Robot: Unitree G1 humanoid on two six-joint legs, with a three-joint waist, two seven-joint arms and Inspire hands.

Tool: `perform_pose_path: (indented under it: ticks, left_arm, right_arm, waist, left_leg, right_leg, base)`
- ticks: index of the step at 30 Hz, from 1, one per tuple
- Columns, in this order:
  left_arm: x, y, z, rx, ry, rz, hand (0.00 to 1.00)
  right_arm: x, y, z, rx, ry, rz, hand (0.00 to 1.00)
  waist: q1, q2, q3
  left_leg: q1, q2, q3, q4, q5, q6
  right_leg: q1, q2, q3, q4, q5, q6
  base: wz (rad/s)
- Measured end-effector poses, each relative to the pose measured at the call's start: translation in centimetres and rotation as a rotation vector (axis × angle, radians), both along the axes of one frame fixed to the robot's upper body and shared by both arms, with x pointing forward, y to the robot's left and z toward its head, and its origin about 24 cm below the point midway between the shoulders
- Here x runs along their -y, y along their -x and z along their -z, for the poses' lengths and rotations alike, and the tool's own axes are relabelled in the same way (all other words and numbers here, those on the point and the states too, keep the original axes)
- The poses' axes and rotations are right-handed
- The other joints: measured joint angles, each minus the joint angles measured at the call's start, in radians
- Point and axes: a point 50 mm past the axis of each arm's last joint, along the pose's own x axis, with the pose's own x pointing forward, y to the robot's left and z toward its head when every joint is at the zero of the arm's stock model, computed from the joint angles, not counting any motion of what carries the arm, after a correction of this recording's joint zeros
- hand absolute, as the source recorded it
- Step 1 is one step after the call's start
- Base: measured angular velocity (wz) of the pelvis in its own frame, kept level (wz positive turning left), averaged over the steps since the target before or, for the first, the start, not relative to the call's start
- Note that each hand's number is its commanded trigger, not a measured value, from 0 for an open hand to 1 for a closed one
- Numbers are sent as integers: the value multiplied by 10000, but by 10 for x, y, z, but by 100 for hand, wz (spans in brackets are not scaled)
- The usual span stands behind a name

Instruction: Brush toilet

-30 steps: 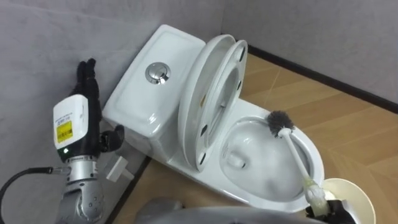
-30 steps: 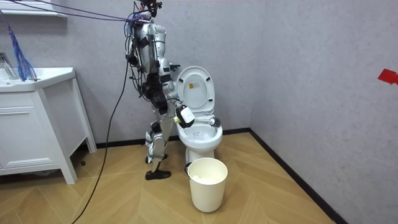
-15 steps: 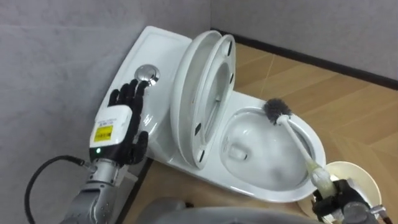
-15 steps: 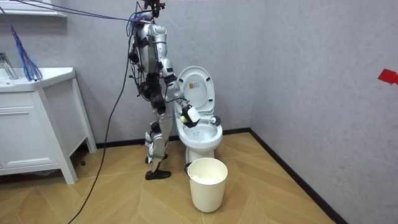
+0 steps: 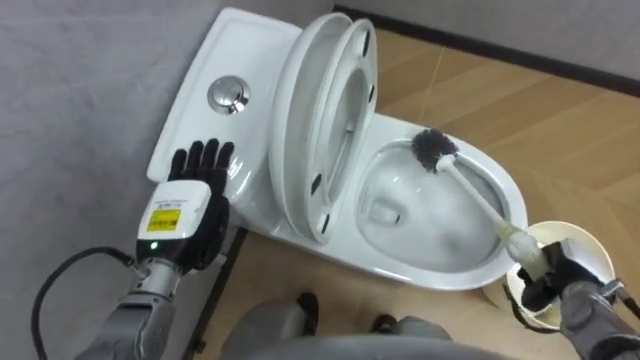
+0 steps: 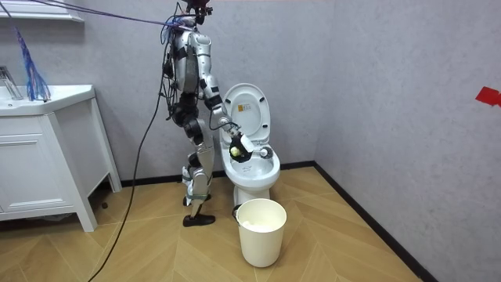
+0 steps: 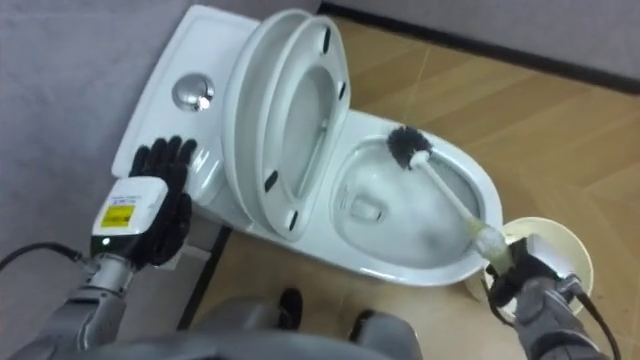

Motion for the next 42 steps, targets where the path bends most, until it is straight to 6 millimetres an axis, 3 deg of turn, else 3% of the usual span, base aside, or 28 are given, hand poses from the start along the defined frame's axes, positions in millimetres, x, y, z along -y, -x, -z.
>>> perform_pose_path:
  ticks: [2, 7, 12, 13, 16, 21, 24, 27, 28, 30, 31, 33, 34, 35, 37, 41, 42]
  left_arm:
    - [2, -9, -4, 303, 5, 133, 0]
    - [8, -28, -13, 1125, 157, 421, 0]
    - [10, -30, -17, 1843, 242, 361, 0]
    - [11, -30, -17, 1968, 283, 364, 0]
    - [14, -32, -22, 2334, 391, 422, 0]
    - [21, -38, -27, 2784, 592, 612, 0]
    - [26, -45, -30, 2950, 979, 635, 0]
    - [33, -57, -37, 3378, 1384, 718, 0]
    - [35, -63, -42, 3647, 1492, 747, 0]
    - [35, -72, -47, 3943, 1423, 866, 0]
    - [35, -78, -51, 4087, 1405, 988, 0]
    - [37, -87, -58, 4376, 1386, 1151, 0]
    - [36, -94, -65, 4772, 1388, 1248, 0]
    - [37, -100, -72, 5126, 1369, 1371, 0]
    - [39, -110, -82, 5502, 1316, 1600, 0]
    - [28, -121, -100, 6437, 882, 1705, 0]
    - [28, -122, -101, 6464, 852, 1701, 0]
  right_arm:
    - [-5, -7, -1, -827, 1188, -2183, 100]
    - [-19, -21, -3, -883, 2502, -4769, 100]
    - [-24, -26, -8, -408, 3426, -5477, 100]
    - [-25, -22, -8, -431, 3613, -5694, 100]
    - [-21, -14, -12, -346, 3994, -5882, 100]
    - [-7, 4, -16, -722, 4631, -5979, 100]
    - [-1, 9, -18, -827, 4891, -5970, 100]
    - [8, 2, -26, -472, 5061, -5689, 100]
    - [13, -9, -31, -242, 5202, -5559, 100]
    - [16, -30, -39, 164, 5180, -5183, 100]
    - [16, -44, -43, 406, 5048, -4918, 100]
    - [16, -67, -53, 944, 4686, -4405, 100]
    - [13, -87, -63, 1536, 4432, -4140, 100]
    - [10, -107, -75, 2180, 4143, -3756, 100]
    - [14, -127, -91, 2695, 4032, -2906, 100]
    - [12, -155, -117, 3869, 3527, -1950, 100]
    - [12, -156, -118, 3967, 3403, -1806, 100]
  waist:
    - [391, -53, 4]
    - [718, -145, 49]
    - [758, -239, 75]
    - [782, -283, 48]
    - [803, -338, 66]
    - [731, -354, 76]
    - [715, -338, 104]
    - [750, -107, 144]
    - [795, -81, 225]
    - [848, 23, 195]
    - [929, -50, 266]
    - [1013, 22, 315]
    - [1069, 64, 384]
    - [1086, -16, 458]
    - [1241, -67, 496]
    - [1275, -461, 716]
    - [1275, -503, 728]
  left_leg:
    - [-379, 51, 89, 123, 40, -16]
    - [-1324, 174, 70, 498, 127, -56]
    - [-1906, 255, 77, 606, 176, -60]
    - [-2016, 262, 82, 623, 178, -65]
    - [-2356, 287, 90, 778, 179, -67]
    - [-2874, 354, 104, 1278, 173, -58]
    - [-3120, 421, 67, 1571, 159, -40]
    - [-3698, 458, 32, 1967, 127, 9]
    - [-4027, 489, 3, 2151, 121, 15]
    - [-4403, 430, -48, 2202, 179, -1]
    - [-4601, 410, -79, 2297, 193, -4]
    - [-5020, 411, -101, 2472, 266, -22]
    - [-5307, 412, -90, 2473, 405, -36]
    - [-5609, 378, -70, 2465, 543, -66]
    - [-5944, 304, -65, 2505, 698, -87]
    - [-6399, 326, 51, 2507, 910, -239]
    - [-6432, 334, 63, 2522, 929, -242]
  right_leg:
    - [-403, -7, 68, 159, 43, -79]
    - [-1207, -16, -101, 335, 151, -214]
    - [-1693, 68, -155, 335, 240, -268]
    - [-1791, 130, -150, 337, 240, -269]
    - [-2045, 121, -187, 379, 236, -280]
    - [-2087, 145, -564, 307, 230, -294]
    - [-2105, 180, -798, 364, 201, -329]
    - [-2610, 139, -1000, 871, 63, -389]
    - [-2937, 123, -1021, 1104, 39, -431]
    - [-3406, -26, -1089, 1532, -13, -512]
    - [-3683, -139, -1125, 1822, -61, -580]
    - [-4141, -219, -1146, 2164, -113, -637]
    - [-4517, -304, -1147, 2372, -91, -704]
    - [-4930, -419, -1139, 2650, -85, -795]
    - [-5420, -519, -1048, 3009, -104, -867]
    - [-6042, -522, -991, 3304, -72, -1117]
    - [-6094, -524, -975, 3349, -79, -1137]
  base:
    - [-18]
    - [4]
    - [3]
    - [10]
    - [10]
    - [24]
    - [22]
    - [20]
    - [0]
    - [0]
    - [0]
    - [0]
    - [4]
    - [8]
    - [10]
    - [-3]
    - [0]
